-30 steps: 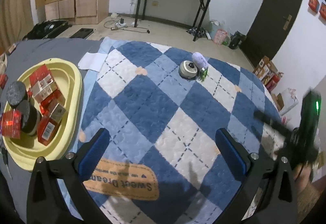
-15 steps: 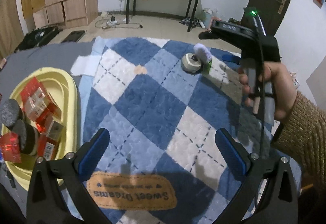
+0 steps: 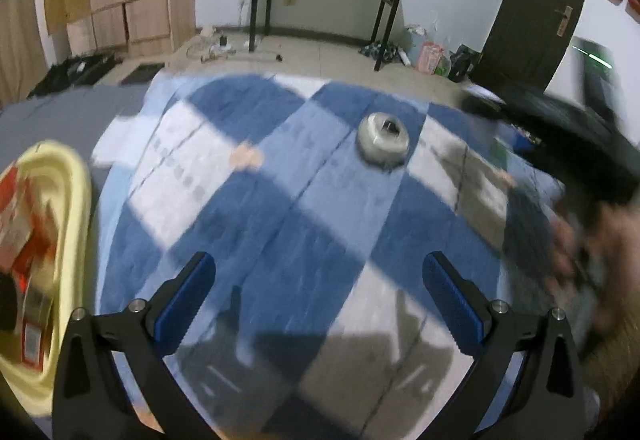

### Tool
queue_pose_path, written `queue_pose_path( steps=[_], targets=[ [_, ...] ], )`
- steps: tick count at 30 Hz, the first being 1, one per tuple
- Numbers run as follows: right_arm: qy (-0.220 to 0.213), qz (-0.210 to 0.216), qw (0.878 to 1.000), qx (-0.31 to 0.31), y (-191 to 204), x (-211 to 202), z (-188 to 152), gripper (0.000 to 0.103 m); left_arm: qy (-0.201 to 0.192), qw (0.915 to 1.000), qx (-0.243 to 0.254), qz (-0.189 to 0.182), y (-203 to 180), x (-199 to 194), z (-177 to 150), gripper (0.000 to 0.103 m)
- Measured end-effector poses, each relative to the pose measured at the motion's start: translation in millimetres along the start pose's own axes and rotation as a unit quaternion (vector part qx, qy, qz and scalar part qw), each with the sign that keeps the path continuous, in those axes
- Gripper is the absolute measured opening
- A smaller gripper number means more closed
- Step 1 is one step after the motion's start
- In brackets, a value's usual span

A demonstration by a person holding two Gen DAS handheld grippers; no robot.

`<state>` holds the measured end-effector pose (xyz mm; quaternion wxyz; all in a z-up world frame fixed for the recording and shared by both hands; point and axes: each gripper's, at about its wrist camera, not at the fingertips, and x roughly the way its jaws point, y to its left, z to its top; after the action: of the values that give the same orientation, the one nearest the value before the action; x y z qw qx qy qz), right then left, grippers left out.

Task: Organize rigid objects
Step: 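Grasp the silver tin with the left tool while the right tool grasps the purple plush toy, then carry the tin and plush toy into the yellow tray and release them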

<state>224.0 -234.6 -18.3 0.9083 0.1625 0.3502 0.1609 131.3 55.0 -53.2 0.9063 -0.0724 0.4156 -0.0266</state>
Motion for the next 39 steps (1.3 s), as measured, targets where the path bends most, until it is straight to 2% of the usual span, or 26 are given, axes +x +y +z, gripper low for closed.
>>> queue_pose_path(
  steps=[3,7,9,12,14,16,17,18,22,26,29,34,39],
  targets=[
    [-0.033,-0.038,0.998,-0.038,-15,-55,-24,0.057,-0.022,0.9997,0.002,0.005,-20,20,21,0.103],
    [-0.047,-0.076,0.994,-0.064,-31,-105,-63,0.057,-0.027,0.9994,-0.019,0.001,-37,54,44,0.103],
    [-0.037,-0.087,0.992,-0.088,-29,-106,-70,0.057,-0.031,0.9993,-0.014,0.012,-45,68,53,0.103],
    [-0.04,-0.067,0.992,-0.097,-18,-101,-70,0.057,-0.017,0.9995,-0.02,0.018,-51,91,59,0.101],
    [-0.045,-0.049,0.994,-0.086,-18,-99,-68,0.057,-0.005,0.9994,-0.027,0.021,-51,101,61,0.088],
    [-0.05,-0.044,0.994,-0.082,-27,-101,-66,0.057,-0.002,0.9985,-0.041,0.037,-48,106,61,0.063],
    [-0.052,-0.042,0.995,-0.079,-29,-102,-66,0.057,-0.008,0.9983,-0.045,0.035,-46,104,61,0.058],
    [-0.056,-0.041,0.995,-0.078,-30,-104,-65,0.057,-0.021,0.998,-0.053,0.026,-43,98,61,0.049],
    [-0.064,-0.056,0.991,-0.107,-30,-104,-73,0.057,-0.041,0.9975,-0.054,0.019,-33,73,63,0.049],
    [-0.054,-0.045,0.988,-0.136,-16,-101,-79,0.057,-0.061,0.9961,-0.061,0.021,0,26,62,0.049],
    [-0.05,-0.025,0.984,-0.171,11,-96,-87,0.057,-0.071,0.9948,-0.049,0.054,40,-18,54,0.049],
    [-0.033,0.04,0.966,-0.254,84,-85,-110,0.056,-0.067,0.989,-0.064,0.115,138,-95,29,0.049],
    [-0.011,0.113,0.947,-0.302,165,-87,-137,0.056,-0.057,0.9826,-0.066,0.164,221,-140,10,0.049]
  ],
)
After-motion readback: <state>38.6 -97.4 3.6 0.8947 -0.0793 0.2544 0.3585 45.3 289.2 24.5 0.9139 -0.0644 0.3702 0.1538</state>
